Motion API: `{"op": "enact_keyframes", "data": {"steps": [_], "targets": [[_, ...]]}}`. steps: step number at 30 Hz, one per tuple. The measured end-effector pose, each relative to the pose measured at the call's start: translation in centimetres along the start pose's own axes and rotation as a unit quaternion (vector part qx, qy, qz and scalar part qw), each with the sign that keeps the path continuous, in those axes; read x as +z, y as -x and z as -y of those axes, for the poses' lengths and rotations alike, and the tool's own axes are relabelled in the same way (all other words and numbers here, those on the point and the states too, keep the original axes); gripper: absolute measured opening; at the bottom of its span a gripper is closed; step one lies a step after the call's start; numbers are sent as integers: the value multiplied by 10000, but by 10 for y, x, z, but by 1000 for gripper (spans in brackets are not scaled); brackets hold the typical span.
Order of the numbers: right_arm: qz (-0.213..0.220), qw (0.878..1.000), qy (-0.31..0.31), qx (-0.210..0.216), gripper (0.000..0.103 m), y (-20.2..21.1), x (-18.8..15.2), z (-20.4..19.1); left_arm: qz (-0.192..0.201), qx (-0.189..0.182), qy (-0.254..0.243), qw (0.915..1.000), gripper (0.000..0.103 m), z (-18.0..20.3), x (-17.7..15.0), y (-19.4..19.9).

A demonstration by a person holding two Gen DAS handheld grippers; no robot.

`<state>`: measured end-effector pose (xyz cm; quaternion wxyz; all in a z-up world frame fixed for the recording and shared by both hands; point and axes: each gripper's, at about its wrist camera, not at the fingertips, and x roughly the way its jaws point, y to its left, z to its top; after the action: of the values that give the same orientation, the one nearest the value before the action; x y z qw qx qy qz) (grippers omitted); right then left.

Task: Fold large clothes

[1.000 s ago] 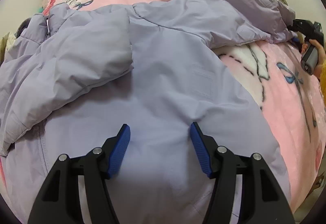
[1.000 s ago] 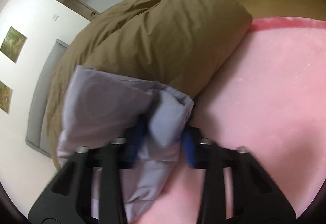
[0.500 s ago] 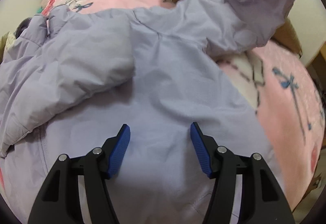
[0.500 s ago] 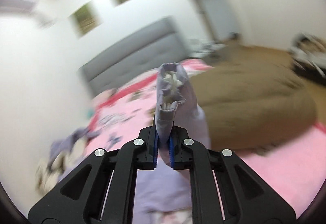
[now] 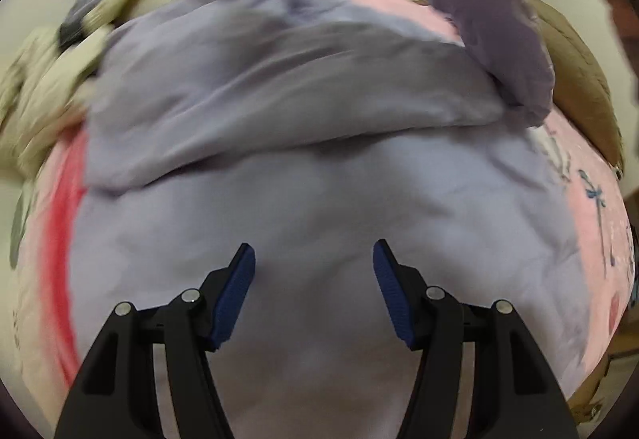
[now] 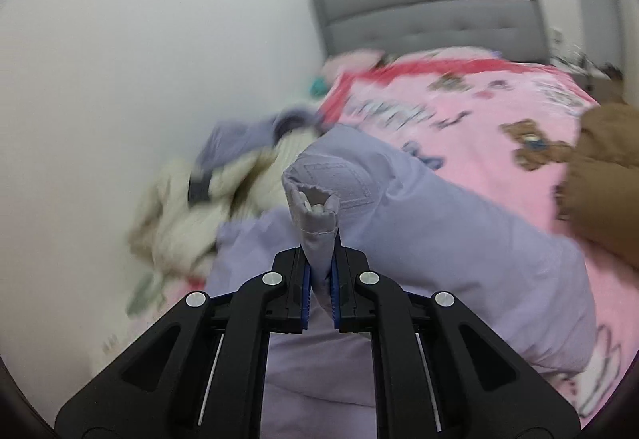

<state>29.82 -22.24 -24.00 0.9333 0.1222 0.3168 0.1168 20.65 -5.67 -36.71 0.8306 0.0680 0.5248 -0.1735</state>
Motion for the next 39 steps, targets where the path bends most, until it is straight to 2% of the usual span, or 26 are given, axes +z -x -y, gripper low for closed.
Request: {"op": "enact_keyframes", "data": {"steps": [4,8,10,14,20,23,25,27,29,31,32,33,35,39], "targets": [[-755,9968,241,-28,7,-67,-20,-50,65,141,462,9988,61,-59,-15,11],[-1272,9880,831,-290,8,-106,-53,-82,96,217,700,9973,61,-93,-23,9],[-1515,9820,1074,-349,8,-114,-65,-85,103,178,763,9969,61,-104,-23,6],[-1782,9747,1294,-386,8,-133,-86,-83,258,17,942,9952,61,-118,-23,9],[-2071,9654,1512,-466,9,-150,-92,-83,297,-80,961,9949,61,-123,-28,2],[-2202,9606,1613,-525,15,-156,-95,-85,319,-86,892,9955,61,-122,-27,0],[-2282,9599,1602,-298,34,-155,-92,-86,330,-78,873,9956,61,-123,-26,-1],[-2253,9636,1439,69,44,-146,-85,-85,361,-142,855,9956,61,-124,-22,3],[-2101,9696,1149,502,46,-127,-74,-79,538,-205,819,9950,61,-128,-13,13],[-1825,9766,911,687,50,-104,-64,-70,705,-311,876,9932,64,-134,-2,20],[-1556,9827,718,708,53,-83,-57,-60,819,-388,1006,9908,66,-138,7,23],[-1391,9862,628,650,62,-70,-54,-53,901,-566,1145,9877,69,-140,17,23],[-1102,9925,474,243,63,-40,-51,-29,954,-918,1214,9837,69,-139,37,16],[-1214,9897,271,-714,63,-3,-62,19,1070,-1016,1267,9809,69,-133,68,-9]]}}
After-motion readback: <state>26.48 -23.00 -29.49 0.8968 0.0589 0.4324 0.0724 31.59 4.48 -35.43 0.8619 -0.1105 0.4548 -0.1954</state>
